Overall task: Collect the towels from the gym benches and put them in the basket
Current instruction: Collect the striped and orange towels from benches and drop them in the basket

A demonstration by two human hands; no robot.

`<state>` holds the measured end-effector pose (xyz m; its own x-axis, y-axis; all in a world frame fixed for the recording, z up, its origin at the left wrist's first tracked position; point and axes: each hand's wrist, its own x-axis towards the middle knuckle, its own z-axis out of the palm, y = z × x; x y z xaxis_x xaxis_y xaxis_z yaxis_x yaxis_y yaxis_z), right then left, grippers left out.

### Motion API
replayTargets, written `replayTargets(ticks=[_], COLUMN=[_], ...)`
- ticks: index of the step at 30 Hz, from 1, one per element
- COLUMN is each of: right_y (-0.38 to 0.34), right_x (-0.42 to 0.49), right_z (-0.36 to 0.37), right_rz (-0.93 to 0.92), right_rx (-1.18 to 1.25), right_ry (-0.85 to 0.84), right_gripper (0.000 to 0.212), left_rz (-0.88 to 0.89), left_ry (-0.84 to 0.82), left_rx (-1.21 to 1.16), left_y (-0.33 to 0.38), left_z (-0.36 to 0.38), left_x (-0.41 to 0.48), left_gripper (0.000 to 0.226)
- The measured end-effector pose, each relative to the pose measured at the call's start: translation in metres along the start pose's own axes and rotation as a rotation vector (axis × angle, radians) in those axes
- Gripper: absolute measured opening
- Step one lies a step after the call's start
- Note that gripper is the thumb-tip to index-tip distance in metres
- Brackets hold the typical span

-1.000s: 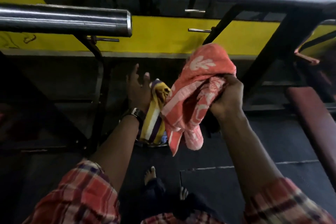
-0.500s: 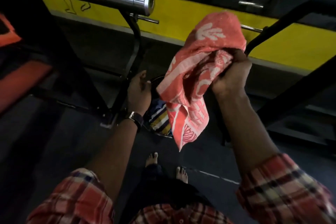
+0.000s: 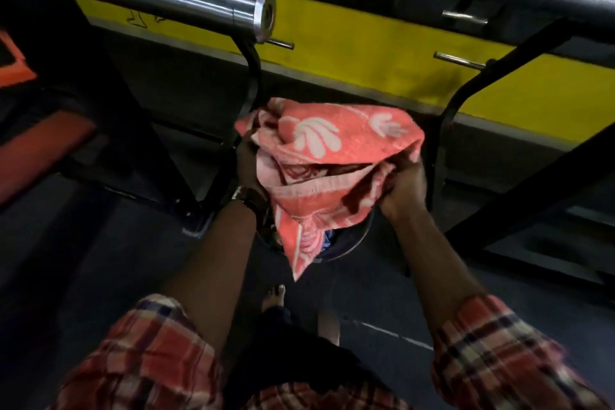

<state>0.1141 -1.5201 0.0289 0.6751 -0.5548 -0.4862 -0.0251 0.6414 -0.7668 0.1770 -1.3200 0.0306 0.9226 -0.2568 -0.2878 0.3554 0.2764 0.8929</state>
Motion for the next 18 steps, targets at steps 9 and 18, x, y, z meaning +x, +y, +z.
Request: replayTargets(ticks=[9,18], right_y=[0.085,0.103], right_x=[0.035,0.022], right_z=[-0.008,-0.011], right_rz=[0.217,0.243], right_rx=[-0.587,-0.516], right_ry=[0.0,-0.015], right_gripper=[0.028,0.027], left_rz=[0.016,-0.262], left_ry=[-0.109,-0.067], left_rx=[0.839,0.495], left_y=[-0.057,-0.082], left_z=[-0.017,-0.053], left_x=[0.025,0.029], left_gripper=[0.035,0.047])
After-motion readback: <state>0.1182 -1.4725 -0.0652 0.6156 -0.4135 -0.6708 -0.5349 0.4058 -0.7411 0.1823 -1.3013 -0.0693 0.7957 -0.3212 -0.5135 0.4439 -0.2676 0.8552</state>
